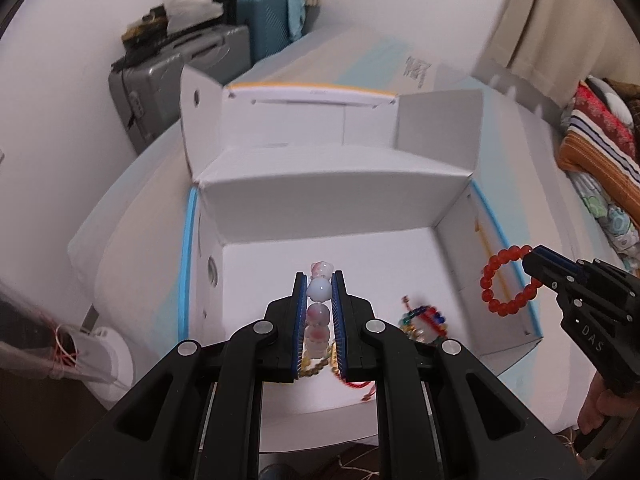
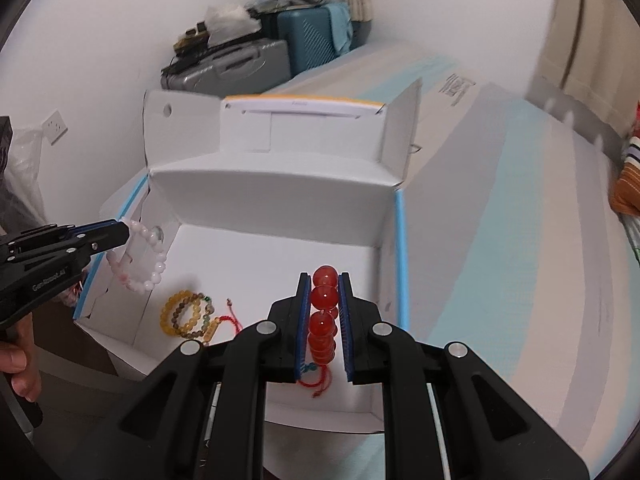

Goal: Organize jewelry
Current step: 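Lift both bracelets and carry them over the white box, then lower both bracelets into the box and open both tools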

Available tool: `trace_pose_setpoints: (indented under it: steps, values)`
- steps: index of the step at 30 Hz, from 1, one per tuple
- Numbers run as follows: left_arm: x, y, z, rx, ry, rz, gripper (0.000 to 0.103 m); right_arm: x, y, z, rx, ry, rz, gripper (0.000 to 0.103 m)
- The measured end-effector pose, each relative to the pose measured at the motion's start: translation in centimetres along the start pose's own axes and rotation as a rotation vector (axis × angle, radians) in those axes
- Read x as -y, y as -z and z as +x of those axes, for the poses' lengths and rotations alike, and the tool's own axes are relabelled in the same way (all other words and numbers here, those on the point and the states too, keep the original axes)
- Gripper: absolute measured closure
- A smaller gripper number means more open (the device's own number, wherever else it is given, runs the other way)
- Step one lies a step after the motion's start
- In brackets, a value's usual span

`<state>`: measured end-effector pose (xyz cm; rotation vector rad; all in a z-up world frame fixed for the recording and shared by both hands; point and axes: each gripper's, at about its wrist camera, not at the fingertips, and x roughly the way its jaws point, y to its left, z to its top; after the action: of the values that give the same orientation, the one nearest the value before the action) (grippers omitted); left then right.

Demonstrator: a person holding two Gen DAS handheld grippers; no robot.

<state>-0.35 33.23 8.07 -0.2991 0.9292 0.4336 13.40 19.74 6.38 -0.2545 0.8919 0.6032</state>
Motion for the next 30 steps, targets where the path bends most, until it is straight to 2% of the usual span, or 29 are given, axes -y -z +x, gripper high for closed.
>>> trace_pose_setpoints:
  steps: [8, 14, 17, 19, 20, 21, 22, 24, 25, 26, 27, 28, 30]
  values:
    - [-1.4, 1.1, 3.0, -0.106, -0.037, -0.026, 0.092, -2.1, 1.1, 3.1, -0.097, -0.022, -0.040, 0.090]
    - [-1.8, 1.8, 3.7, -0.120, -0.035, -0.036, 0.091, -2.5, 1.2, 4.2, -0.124, -0.022, -0.037, 0.090]
    - [-1.6, 1.8, 3.3, -0.096, -0.029, -0.030, 0.088, -2.4, 1.3, 4.3, -0.133, -0.028, -0.026, 0.089]
    - [-1.5, 1.8, 3.2, -0.092, -0.036, -0.027, 0.080, -2.4, 1.2, 3.9, -0.114, -0.022, -0.022, 0.089]
    - [-1.3, 1.8, 2.9, -0.081, -0.042, -0.026, 0.068, -2.4, 1.2, 3.7, -0.111, -0.021, -0.020, 0.088]
    - [-1.3, 1.8, 2.7, -0.070, -0.051, -0.026, 0.057, -2.4, 1.2, 3.5, -0.108, -0.025, -0.015, 0.082]
    - [-1.2, 1.8, 2.5, -0.061, -0.057, -0.028, 0.052, -2.3, 1.1, 3.2, -0.100, -0.024, -0.010, 0.071]
    - [-1.2, 1.8, 1.7, -0.033, -0.056, -0.033, 0.042, -2.2, 1.0, 2.3, -0.067, -0.012, 0.000, 0.056]
    - [-1.2, 1.8, 1.4, -0.025, -0.054, -0.036, 0.039, -2.1, 1.1, 1.9, -0.055, -0.010, 0.003, 0.054]
    - [-1.2, 1.8, 0.8, -0.005, -0.047, -0.043, 0.031, -2.0, 1.1, 1.5, -0.045, -0.011, 0.004, 0.052]
    - [-1.2, 1.8, 0.5, 0.006, -0.048, -0.047, 0.024, -2.0, 1.2, 1.0, -0.034, -0.011, 0.006, 0.046]
    - [-1.1, 1.9, 0.0, 0.026, -0.055, -0.052, 0.022, -1.9, 1.3, 0.5, -0.018, -0.011, 0.010, 0.040]
    - [-0.9, 2.1, -0.7, 0.049, -0.064, -0.051, 0.015, -1.7, 1.6, -0.3, 0.011, 0.003, 0.010, 0.036]
